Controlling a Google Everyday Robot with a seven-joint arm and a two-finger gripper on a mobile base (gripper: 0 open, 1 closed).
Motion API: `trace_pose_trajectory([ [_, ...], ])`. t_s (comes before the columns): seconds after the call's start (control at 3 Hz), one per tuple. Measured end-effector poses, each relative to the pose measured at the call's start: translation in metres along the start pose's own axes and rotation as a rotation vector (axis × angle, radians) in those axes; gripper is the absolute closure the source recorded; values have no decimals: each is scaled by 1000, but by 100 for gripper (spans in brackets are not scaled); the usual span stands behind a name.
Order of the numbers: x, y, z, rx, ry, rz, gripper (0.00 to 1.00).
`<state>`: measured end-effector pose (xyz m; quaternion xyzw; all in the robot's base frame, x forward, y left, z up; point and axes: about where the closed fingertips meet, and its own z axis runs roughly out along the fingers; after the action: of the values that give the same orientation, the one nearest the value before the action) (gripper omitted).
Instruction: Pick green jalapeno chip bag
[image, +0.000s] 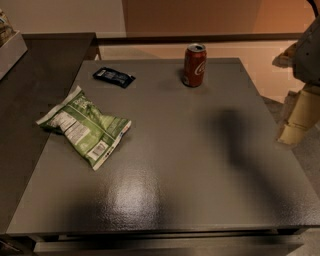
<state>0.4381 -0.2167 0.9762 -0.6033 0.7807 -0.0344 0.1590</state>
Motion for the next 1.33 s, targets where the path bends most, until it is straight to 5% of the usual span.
trace_pose_trajectory([
  [0.67, -5, 1, 1, -8, -1, -3, 0],
  [1.33, -60, 11, 13, -47, -80, 18, 0],
])
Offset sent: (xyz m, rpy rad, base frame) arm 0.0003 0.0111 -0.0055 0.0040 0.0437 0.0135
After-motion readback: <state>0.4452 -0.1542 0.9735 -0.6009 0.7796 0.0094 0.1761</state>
